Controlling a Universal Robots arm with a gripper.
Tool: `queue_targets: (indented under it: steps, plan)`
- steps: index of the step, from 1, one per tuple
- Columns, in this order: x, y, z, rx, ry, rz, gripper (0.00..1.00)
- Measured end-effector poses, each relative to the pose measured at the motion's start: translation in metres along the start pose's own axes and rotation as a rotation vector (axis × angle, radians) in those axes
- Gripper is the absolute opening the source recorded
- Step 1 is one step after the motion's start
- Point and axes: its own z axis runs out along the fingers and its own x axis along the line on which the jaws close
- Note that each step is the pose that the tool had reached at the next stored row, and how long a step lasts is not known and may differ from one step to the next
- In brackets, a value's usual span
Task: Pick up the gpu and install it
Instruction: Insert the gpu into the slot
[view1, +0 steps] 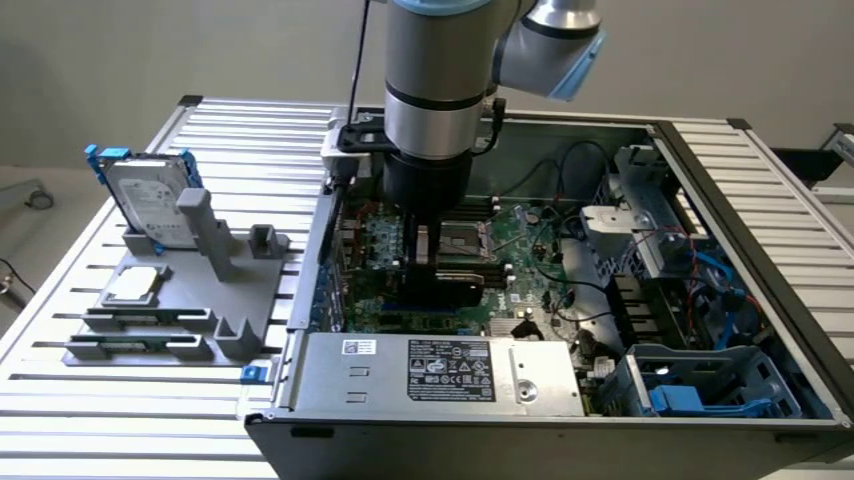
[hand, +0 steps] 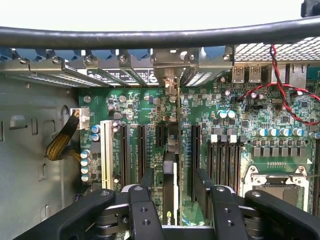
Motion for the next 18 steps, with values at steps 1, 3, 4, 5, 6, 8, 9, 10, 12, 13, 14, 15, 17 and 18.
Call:
queue_targets:
  steps: [1, 3, 4, 5, 6, 8, 9, 10, 12, 13, 14, 15, 17, 18]
  plan:
    - [0.000, 0.0000, 0.0000, 0.0000, 0.0000, 0.000, 0.46]
    - [0.000, 0.0000, -0.0001, 0.0000, 0.0000, 0.000, 0.46]
    - [0.000, 0.0001, -0.0009, -0.0003, 0.0005, 0.000, 0.46]
    - [0.000, 0.0001, -0.0023, -0.0002, 0.0004, 0.000, 0.46]
    - [0.000, 0.0001, -0.0036, -0.0001, 0.0001, 0.000, 0.46]
    - [0.000, 0.0002, -0.0067, 0.0000, 0.0001, 0.000, 0.46]
    - [0.000, 0.0003, -0.0084, 0.0000, 0.0000, 0.000, 0.46]
    - [0.000, 0.0004, -0.0105, 0.0000, 0.0000, 0.000, 0.46]
    - [0.001, 0.0006, -0.0166, -0.0001, 0.0001, 0.000, 0.46]
    - [0.001, 0.0008, -0.0207, 0.0000, 0.0000, 0.000, 0.46]
    - [0.001, 0.0011, -0.0248, -0.0001, 0.0001, 0.000, 0.46]
    - [0.001, 0.0013, -0.0292, -0.0002, 0.0000, 0.000, 0.46]
    - [0.001, 0.0017, -0.0374, -0.0003, 0.0001, 0.001, 0.46]
    - [0.001, 0.0018, -0.0409, -0.0002, 0.0000, 0.001, 0.44]
